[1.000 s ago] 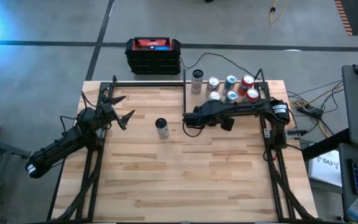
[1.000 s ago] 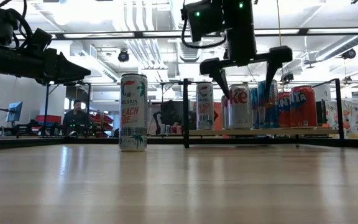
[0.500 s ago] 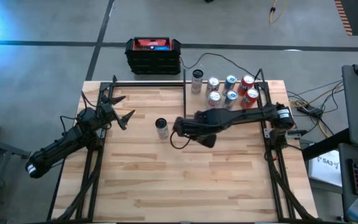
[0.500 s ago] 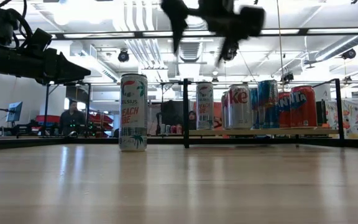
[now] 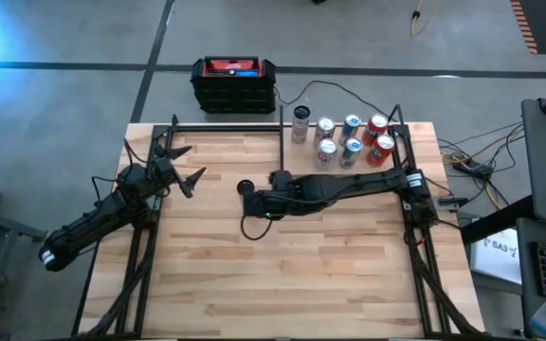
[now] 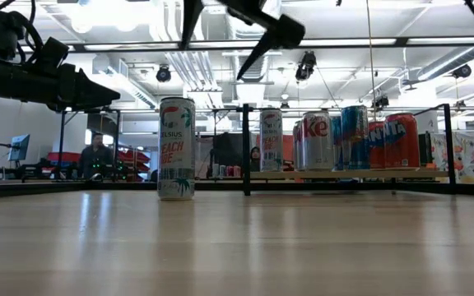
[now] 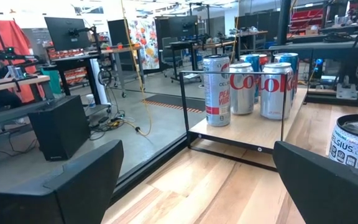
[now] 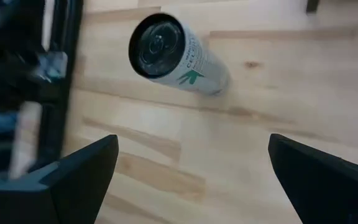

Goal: Place canned beverage on shelf
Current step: Put the white pink soda can on the shelf aligned with the other white pink soda can

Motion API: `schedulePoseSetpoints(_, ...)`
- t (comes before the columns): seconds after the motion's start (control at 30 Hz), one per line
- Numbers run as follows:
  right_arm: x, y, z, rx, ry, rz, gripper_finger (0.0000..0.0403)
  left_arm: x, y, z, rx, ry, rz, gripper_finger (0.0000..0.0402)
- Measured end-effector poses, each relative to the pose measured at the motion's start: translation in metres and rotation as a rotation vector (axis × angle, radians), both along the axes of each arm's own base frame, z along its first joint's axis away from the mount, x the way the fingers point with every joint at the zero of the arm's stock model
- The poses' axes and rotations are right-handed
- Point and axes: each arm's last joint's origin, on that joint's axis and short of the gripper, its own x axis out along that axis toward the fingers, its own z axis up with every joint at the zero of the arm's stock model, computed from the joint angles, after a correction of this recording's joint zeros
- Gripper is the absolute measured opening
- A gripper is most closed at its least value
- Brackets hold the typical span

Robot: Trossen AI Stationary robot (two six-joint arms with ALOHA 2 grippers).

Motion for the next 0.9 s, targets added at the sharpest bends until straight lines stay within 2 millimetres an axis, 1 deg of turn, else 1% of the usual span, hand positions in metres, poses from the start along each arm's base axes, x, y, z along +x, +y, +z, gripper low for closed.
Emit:
schedulePoseSetpoints(0.2,0.012,0.001,-0.014,-0.12,0.123,0.172,0.04,0.0,0.0,0.0,0.0,0.0,0.0,0.0398)
schedulePoseSetpoints(0.47,0.02,0.0,-0.019,-0.251,0.185,0.365,0.04,0.0,0.0,0.0,0.001,0.0,0.0,0.0398)
schedulePoseSetpoints(0.7,0.032,-0.003,-0.027,-0.369,0.177,0.414,0.04,0.0,0.0,0.0,0.0,0.0,0.0,0.0398)
schedulePoseSetpoints(0.9,0.044,-0.009,-0.039,-0.448,0.182,0.419,0.04,0.0,0.0,0.0,0.001,0.0,0.0,0.0398)
